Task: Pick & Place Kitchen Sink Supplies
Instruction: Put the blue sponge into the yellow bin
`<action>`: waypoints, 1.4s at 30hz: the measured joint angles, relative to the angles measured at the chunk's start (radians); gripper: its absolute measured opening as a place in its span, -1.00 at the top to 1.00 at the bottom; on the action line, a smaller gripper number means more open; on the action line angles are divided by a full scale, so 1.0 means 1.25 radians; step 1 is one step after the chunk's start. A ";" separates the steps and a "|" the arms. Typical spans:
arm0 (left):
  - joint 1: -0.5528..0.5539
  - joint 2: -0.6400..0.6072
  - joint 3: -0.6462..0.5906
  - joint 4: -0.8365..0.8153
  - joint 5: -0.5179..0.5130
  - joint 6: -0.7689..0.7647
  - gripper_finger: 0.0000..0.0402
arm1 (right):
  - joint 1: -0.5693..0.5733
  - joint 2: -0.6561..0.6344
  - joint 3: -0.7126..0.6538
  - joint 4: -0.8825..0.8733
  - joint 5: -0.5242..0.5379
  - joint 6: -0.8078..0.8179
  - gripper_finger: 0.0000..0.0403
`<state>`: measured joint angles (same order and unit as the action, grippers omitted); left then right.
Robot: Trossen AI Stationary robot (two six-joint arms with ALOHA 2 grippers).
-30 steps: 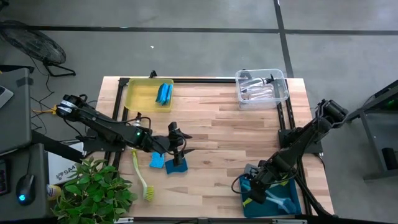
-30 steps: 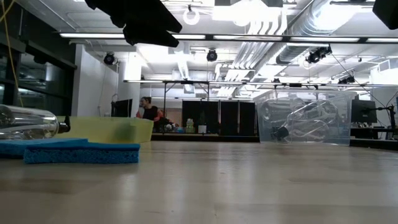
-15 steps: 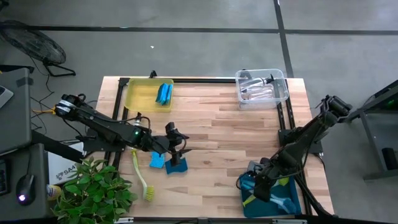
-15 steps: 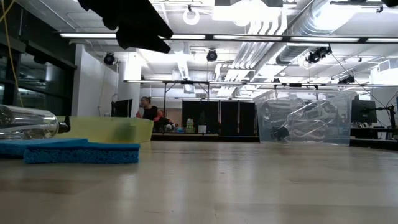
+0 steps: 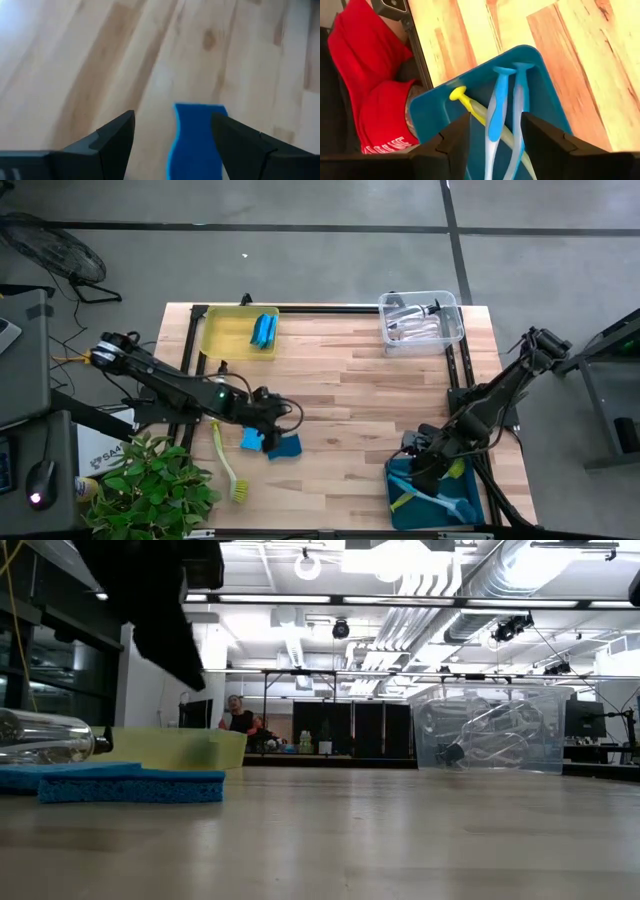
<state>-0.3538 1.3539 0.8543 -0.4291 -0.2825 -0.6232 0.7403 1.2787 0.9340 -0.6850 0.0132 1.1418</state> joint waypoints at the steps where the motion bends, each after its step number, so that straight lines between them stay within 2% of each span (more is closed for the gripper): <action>1: 0.000 0.005 0.000 -0.001 0.016 -0.004 -0.28 | 0.000 -0.001 0.000 0.000 0.000 -0.005 0.18; 6: 0.000 0.039 0.002 -0.020 0.117 -0.009 -0.28 | 0.001 -0.002 0.000 -0.005 -0.004 -0.036 0.18; 13: 0.000 0.123 0.000 -0.050 0.202 -0.010 -0.28 | 0.003 -0.002 0.000 -0.009 -0.003 -0.062 0.19; 22: 0.000 0.162 0.001 -0.076 0.219 -0.038 -0.26 | 0.016 -0.002 0.000 -0.010 0.032 -0.077 0.18; 33: 0.000 0.214 0.002 -0.043 0.245 -0.034 0.08 | 0.042 -0.002 0.000 -0.006 0.077 -0.076 0.18; 42: 0.000 0.249 0.004 -0.041 0.237 -0.023 0.21 | 0.048 -0.002 0.000 -0.003 0.104 -0.076 0.18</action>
<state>-0.3542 1.6651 0.8589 -0.4810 0.0133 -0.6518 0.7998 1.2766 0.9344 -0.6884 0.1436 1.0462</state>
